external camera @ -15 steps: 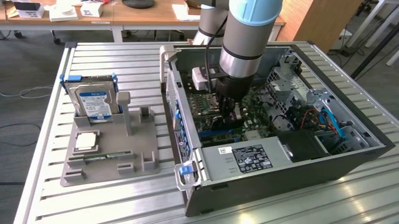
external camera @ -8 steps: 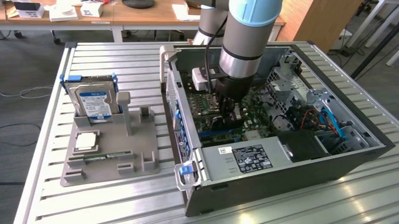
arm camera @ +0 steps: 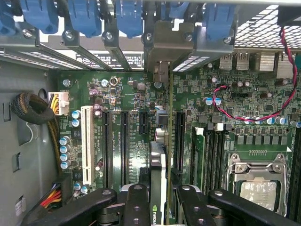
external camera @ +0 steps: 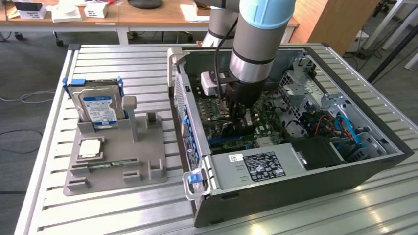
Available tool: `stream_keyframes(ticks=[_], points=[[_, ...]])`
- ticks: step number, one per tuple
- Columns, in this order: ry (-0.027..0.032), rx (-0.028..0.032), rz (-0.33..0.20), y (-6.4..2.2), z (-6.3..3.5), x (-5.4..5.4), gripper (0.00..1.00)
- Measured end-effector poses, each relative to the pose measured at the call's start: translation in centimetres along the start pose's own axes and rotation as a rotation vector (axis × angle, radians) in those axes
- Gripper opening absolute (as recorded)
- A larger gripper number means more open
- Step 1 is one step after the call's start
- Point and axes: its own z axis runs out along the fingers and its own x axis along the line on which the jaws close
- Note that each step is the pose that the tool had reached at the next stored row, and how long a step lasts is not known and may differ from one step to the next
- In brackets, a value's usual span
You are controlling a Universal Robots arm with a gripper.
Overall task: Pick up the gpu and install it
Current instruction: 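Insert the gpu into the slot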
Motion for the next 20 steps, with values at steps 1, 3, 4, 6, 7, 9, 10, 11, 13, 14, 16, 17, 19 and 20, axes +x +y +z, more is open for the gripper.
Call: stream_keyframes(ticks=[1, 3, 4, 6, 7, 9, 10, 11, 13, 14, 16, 17, 19, 20], points=[[0.0, 0.0, 0.0, 0.0, 0.02, 0.0, 0.27], [0.0002, 0.0001, 0.0, 0.0, 0.01, 0.0, 0.27], [0.0002, 0.0001, 0.0, 0.0, 0.01, 0.0, 0.27], [0.0, 0.0001, 0.0, 0.0, 0.06, 0.0, 0.27], [-0.0001, 0.0002, 0.0, 0.0, 0.11, 0.0, 0.27], [0.0001, 0.0002, 0.0, 0.0, 0.1, 0.0, 0.27], [0.0001, 0.0001, 0.0, 0.0, 0.1, 0.0, 0.27], [0.0001, 0.0001, 0.0, 0.0, 0.1, 0.0, 0.27], [0.0002, 0.0001, 0.0, 0.0, 0.11, 0.01, 0.27], [0.0001, 0.0001, 0.0, 0.01, 0.14, 0.01, 0.27], [0.0001, 0.0001, 0.0, 0.01, 0.15, 0.0, 0.27], [0.0001, 0.0001, 0.0, 0.01, 0.15, 0.01, 0.27], [0.0001, 0.0002, 0.0, 0.01, 0.15, 0.0, 0.27], [0.0001, 0.0002, 0.0, 0.01, 0.15, 0.0, 0.27]])
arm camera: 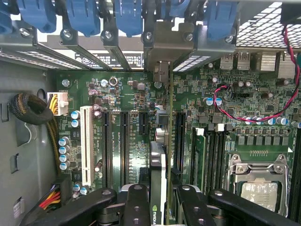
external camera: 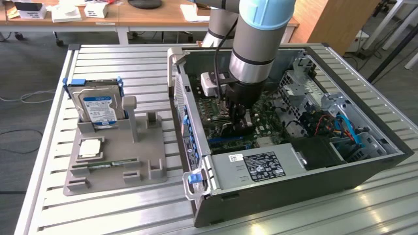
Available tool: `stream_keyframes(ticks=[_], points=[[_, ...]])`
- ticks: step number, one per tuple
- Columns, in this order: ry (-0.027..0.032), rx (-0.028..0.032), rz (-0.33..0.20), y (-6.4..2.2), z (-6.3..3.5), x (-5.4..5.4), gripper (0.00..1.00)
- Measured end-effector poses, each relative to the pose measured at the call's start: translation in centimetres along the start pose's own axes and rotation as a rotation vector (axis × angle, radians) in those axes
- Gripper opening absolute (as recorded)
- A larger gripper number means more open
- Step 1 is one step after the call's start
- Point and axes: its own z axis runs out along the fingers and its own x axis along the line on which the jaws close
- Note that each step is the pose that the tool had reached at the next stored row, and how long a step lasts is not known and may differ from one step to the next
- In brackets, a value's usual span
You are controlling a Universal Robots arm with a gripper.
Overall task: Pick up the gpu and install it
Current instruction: 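Insert the gpu into the slot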
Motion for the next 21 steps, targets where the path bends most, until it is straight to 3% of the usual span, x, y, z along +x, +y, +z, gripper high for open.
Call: stream_keyframes(ticks=[6, 9, 15, 21], points=[[-0.0001, 0.0001, 0.0, 0.0, 0.0, 0.0, 0.28], [-0.0001, 0.0001, 0.0, 0.0, 0.0, 0.0, 0.4], [0.0003, -0.0002, 0.0, 0.0, -0.05, 0.0, 0.4], [-0.0001, 0.0, 0.0, -0.09, -1.61, 0.0, 0.4]])
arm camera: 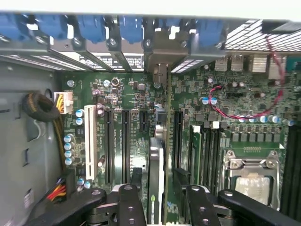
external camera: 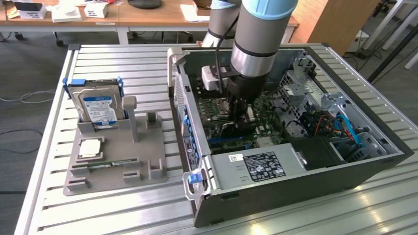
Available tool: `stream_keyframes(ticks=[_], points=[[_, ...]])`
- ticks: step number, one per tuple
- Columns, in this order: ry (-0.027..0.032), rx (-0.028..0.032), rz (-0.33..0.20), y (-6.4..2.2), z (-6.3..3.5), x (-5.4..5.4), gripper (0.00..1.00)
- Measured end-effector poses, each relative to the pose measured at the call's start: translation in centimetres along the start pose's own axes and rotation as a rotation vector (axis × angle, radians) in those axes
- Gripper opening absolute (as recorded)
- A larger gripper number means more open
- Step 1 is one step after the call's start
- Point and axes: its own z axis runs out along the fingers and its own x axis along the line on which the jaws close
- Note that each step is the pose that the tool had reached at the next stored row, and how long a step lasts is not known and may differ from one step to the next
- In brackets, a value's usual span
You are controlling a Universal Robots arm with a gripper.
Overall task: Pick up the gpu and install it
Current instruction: 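Insert the gpu into the slot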
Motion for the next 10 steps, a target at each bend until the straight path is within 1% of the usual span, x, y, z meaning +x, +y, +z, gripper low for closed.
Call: stream_keyframes(ticks=[4, 10], points=[[0.0001, -0.0001, 0.0, -0.09, -1.53, 0.0, 0.4], [0.0, -0.0001, 0.0, -0.24, -4.23, -0.1, 0.4]])
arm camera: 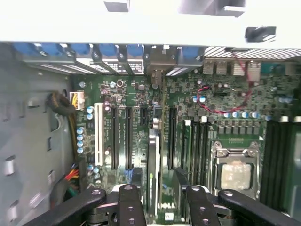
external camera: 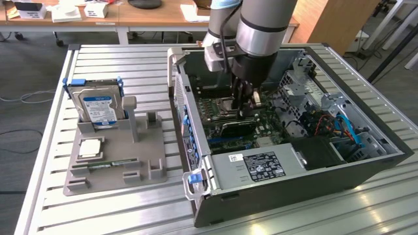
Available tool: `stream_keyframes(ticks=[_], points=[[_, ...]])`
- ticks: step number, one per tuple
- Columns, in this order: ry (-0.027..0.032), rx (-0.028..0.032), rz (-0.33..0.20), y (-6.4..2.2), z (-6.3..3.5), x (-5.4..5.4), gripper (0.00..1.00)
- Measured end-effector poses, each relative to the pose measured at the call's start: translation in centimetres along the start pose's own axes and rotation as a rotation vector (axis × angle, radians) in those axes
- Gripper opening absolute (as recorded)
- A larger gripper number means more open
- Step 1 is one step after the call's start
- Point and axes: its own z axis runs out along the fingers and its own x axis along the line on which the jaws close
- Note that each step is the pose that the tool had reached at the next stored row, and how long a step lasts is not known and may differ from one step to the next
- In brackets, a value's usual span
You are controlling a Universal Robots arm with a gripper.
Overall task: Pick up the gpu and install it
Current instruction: 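Insert the gpu into the slot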
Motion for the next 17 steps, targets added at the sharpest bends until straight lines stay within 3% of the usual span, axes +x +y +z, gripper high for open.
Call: stream_keyframes(ticks=[11, 17], points=[[0.0001, 0.0, 0.0, -0.28, -4.84, -0.1, 0.4], [-0.0001, 0.0001, 0.0, -0.35, -6.03, -0.1, 0.4]])
